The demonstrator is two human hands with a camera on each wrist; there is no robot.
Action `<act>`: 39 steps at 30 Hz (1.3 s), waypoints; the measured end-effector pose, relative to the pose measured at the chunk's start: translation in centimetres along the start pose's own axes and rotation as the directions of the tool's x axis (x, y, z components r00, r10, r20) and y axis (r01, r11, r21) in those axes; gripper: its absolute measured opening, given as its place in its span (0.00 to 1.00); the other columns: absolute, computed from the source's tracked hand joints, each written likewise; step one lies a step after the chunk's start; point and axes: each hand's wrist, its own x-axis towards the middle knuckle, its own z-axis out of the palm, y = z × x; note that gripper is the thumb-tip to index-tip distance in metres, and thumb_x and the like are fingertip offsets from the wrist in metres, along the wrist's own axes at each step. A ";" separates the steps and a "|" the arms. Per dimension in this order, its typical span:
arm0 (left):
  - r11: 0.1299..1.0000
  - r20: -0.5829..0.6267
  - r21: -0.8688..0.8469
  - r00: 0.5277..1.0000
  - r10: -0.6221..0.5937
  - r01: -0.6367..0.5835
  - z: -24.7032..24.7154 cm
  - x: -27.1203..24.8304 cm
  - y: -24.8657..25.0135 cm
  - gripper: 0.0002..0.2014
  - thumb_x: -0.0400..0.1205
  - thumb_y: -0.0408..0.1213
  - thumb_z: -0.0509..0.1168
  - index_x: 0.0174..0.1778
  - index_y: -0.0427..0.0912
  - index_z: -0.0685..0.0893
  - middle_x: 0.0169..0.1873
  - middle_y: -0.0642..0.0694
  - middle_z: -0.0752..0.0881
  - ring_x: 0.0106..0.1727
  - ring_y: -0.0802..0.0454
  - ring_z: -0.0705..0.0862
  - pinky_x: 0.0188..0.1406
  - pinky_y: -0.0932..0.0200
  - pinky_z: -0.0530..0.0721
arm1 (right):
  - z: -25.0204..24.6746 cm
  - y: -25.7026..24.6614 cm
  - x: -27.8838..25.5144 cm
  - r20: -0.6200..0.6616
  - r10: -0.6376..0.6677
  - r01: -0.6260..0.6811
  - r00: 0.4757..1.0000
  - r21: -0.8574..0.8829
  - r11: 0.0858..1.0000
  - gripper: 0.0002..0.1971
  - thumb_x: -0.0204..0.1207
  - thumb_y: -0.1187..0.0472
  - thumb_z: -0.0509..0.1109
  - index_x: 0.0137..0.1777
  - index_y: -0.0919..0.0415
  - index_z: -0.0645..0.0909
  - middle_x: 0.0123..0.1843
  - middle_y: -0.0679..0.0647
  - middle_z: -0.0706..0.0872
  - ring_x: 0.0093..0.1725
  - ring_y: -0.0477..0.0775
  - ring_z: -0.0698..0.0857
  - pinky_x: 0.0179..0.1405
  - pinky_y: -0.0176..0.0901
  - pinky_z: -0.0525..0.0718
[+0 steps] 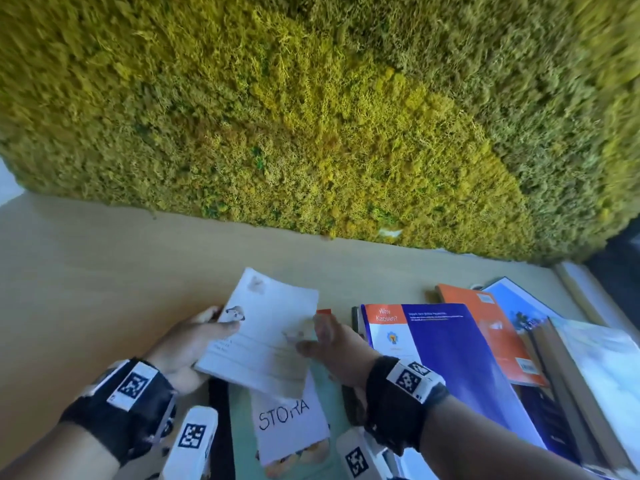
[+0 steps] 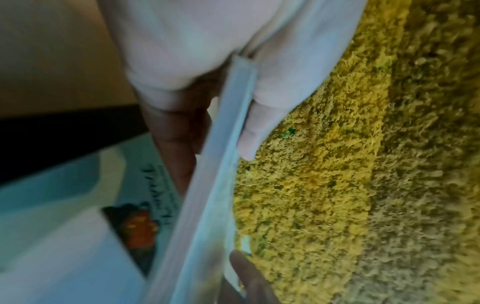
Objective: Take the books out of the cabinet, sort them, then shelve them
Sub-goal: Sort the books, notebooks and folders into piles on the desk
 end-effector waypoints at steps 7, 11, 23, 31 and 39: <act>0.996 0.038 -0.077 0.998 0.057 -0.054 4.2 8.5 5.9 0.17 0.83 0.35 0.69 0.68 0.35 0.83 0.61 0.25 0.87 0.61 0.25 0.87 0.54 0.32 0.87 | -5.1 -1.6 3.6 -0.150 0.113 -0.019 0.982 0.522 0.853 0.33 0.83 0.72 0.68 0.84 0.54 0.61 0.49 0.62 0.85 0.30 0.55 0.85 0.26 0.48 0.85; 0.994 0.010 0.045 0.995 0.098 -0.099 7.7 12.7 7.6 0.16 0.83 0.35 0.71 0.65 0.33 0.86 0.49 0.36 0.90 0.48 0.37 0.88 0.35 0.52 0.91 | -9.4 -2.3 6.6 -0.214 0.158 -0.059 0.964 0.406 0.912 0.27 0.85 0.69 0.67 0.81 0.57 0.65 0.44 0.60 0.84 0.34 0.55 0.83 0.28 0.46 0.82; 0.058 0.038 0.997 0.995 0.091 -0.044 5.0 11.8 0.4 0.11 0.77 0.45 0.71 0.54 0.50 0.81 0.54 0.45 0.76 0.55 0.44 0.79 0.48 0.54 0.80 | -9.0 1.6 7.2 -0.129 -0.137 0.094 0.982 -0.297 0.950 0.11 0.80 0.52 0.72 0.59 0.54 0.87 0.57 0.51 0.90 0.56 0.55 0.87 0.60 0.48 0.85; 0.405 0.099 0.899 0.979 0.179 -0.165 3.8 7.6 2.5 0.11 0.79 0.32 0.73 0.40 0.50 0.78 0.41 0.46 0.85 0.40 0.48 0.81 0.38 0.57 0.75 | -8.1 1.9 6.0 -0.040 -0.131 0.105 0.991 -0.391 0.915 0.18 0.75 0.42 0.71 0.63 0.42 0.84 0.63 0.48 0.89 0.62 0.54 0.87 0.65 0.52 0.85; 0.796 0.214 0.271 0.841 0.498 -0.540 5.8 4.9 12.0 0.11 0.77 0.27 0.73 0.48 0.48 0.86 0.39 0.45 0.86 0.42 0.46 0.83 0.47 0.46 0.81 | -7.3 -0.2 4.8 -0.069 -0.235 0.245 0.969 0.328 0.912 0.19 0.80 0.66 0.72 0.70 0.58 0.76 0.53 0.54 0.90 0.48 0.49 0.89 0.47 0.45 0.87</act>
